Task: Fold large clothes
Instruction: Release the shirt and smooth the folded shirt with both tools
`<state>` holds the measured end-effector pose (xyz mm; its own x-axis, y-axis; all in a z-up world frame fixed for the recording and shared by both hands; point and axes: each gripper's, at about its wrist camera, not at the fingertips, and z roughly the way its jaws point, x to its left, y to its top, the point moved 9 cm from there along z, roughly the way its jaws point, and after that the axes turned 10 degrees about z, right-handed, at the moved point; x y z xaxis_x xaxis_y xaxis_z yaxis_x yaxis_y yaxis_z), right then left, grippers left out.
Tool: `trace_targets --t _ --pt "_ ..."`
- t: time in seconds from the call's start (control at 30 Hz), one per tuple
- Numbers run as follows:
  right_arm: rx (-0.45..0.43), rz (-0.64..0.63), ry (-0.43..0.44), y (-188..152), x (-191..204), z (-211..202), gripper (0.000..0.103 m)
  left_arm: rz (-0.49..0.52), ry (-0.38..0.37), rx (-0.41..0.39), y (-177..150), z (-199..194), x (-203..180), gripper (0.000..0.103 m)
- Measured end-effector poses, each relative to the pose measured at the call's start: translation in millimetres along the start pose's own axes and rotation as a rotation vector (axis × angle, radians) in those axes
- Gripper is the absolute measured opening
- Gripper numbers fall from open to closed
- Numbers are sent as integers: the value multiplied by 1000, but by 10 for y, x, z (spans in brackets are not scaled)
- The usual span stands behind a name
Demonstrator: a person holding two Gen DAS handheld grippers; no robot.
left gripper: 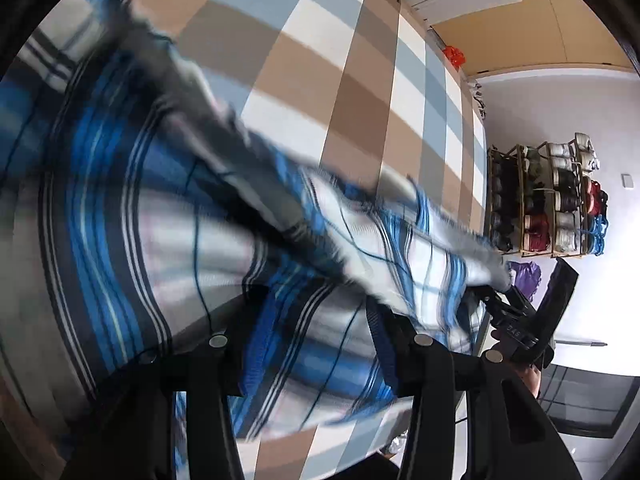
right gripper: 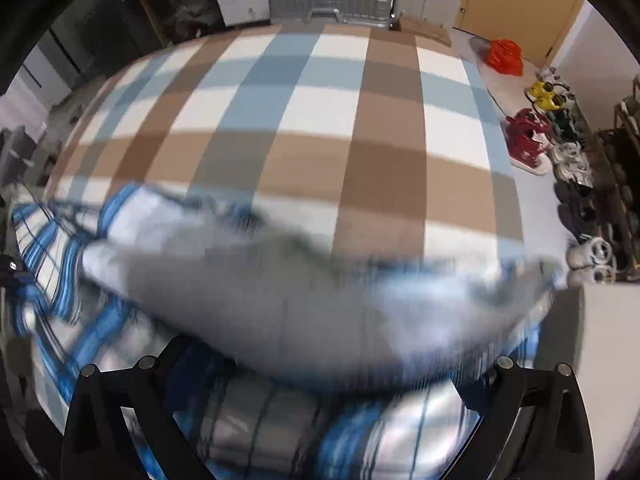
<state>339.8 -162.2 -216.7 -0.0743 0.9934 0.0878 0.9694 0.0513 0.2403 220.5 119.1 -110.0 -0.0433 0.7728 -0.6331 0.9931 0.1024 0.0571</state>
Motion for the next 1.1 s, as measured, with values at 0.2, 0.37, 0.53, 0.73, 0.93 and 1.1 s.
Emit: trace_targets --t 0.2,0.37,0.53,0.73,0.93,1.1 --pt "-98 143 51 591 -149 10 103 -2 -4 -120 484 -226 -37 41" --pt "-201 225 -10 882 -448 -122 103 -11 72 -178 597 -490 132 41" --pt "-193 202 117 595 -318 -478 103 63 66 -144 139 -598 160 41" --pt "-87 -68 131 -317 449 -619 103 158 78 -57 -400 -301 164 41" --pt "5 -261 -107 -944 514 -65 103 94 94 -97 -634 -240 554 41" --pt "9 -245 -117 -946 506 -45 103 128 157 -105 -777 -327 638 41"
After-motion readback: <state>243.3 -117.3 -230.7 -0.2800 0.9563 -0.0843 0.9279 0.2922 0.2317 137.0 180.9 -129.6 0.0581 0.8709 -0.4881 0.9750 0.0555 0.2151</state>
